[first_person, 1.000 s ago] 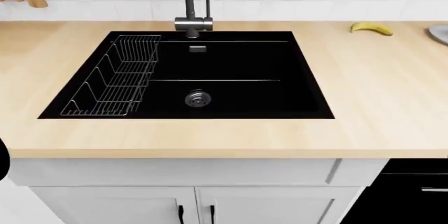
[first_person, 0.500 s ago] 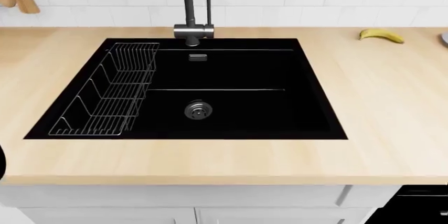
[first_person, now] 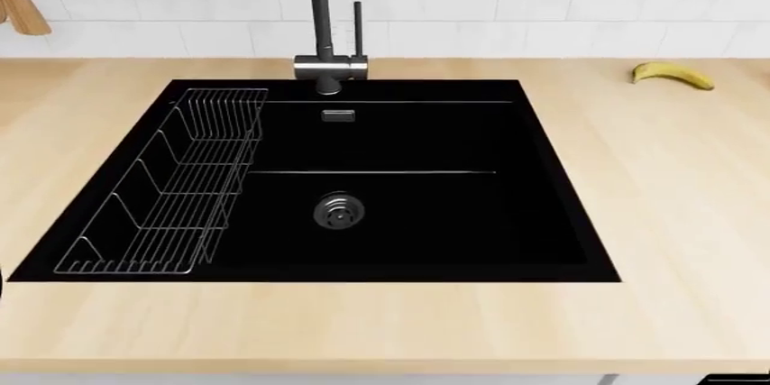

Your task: From the different types of pastries on the counter, select a croissant and place it on the cutting board. Then retrieve a jar of jam from the cabinet and place it alongside the croissant on the cutting board.

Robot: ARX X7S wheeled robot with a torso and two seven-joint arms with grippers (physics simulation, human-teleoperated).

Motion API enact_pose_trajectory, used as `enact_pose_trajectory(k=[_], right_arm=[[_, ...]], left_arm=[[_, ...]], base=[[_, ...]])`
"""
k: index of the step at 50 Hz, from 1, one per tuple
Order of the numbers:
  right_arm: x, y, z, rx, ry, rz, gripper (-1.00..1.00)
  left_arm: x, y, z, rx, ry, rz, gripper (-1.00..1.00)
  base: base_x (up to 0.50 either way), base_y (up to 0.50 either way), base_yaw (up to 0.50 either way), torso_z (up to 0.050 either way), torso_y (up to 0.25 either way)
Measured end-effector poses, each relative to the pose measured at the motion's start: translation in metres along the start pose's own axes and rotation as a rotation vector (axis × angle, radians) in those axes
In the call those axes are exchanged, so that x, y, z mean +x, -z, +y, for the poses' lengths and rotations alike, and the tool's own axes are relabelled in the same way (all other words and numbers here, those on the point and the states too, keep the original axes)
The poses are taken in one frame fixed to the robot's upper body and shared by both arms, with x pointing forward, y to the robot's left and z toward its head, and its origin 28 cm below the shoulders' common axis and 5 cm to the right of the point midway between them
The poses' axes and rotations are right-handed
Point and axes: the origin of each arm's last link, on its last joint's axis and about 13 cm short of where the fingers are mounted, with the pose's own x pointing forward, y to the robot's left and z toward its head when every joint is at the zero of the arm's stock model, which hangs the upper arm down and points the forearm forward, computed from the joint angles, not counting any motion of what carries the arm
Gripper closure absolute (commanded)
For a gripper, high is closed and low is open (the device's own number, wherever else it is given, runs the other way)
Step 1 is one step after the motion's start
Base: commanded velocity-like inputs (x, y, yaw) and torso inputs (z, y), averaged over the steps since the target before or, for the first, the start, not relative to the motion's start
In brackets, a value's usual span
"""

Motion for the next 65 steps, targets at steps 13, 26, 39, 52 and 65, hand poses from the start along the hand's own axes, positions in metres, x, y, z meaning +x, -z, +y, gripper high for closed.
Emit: enact_pose_trajectory(k=[13,26,39,52,65], right_arm=[[0.0000,0.0001,-0.0001,-0.001,0.000,0.001,-1.00],[0.0000,0.0001,-0.0001,-0.001,0.000,0.001,-1.00],[0.0000,0.0000,0.0001,0.002,-0.003,0.000,-1.00],[0.0000,0.0004,-0.0005,-0.001,0.001,0.002,-1.00],[-0.0002,-0.0007,0.0005,0.008,-0.010,-0.007,-1.00]], left_arm=[[-0.0004,-0.0012,-0.0007,0.001,0.004,0.001,-1.00],[0.0001,-0.0030,-0.0024,0.004,0.010,-0.003,-1.00],[0.0018,-0.0024,-0.0032,0.007,0.010,-0.006,-1.00],[0.0019,-0.0014,-0.0037,0.006,0.014,-0.006,-1.00],[-0.0003,-0.0023,-0.0028,0.007,0.006,-0.010,-1.00]], base=[[0.19,0.00,0.00,0.033,0.000],[0.19,0.00,0.00,0.000,0.000],[0.20,-0.11,0.00,0.000,0.000],[0.01,0.00,0.00,0.000,0.000],[0.15,0.00,0.00,0.000,0.000]])
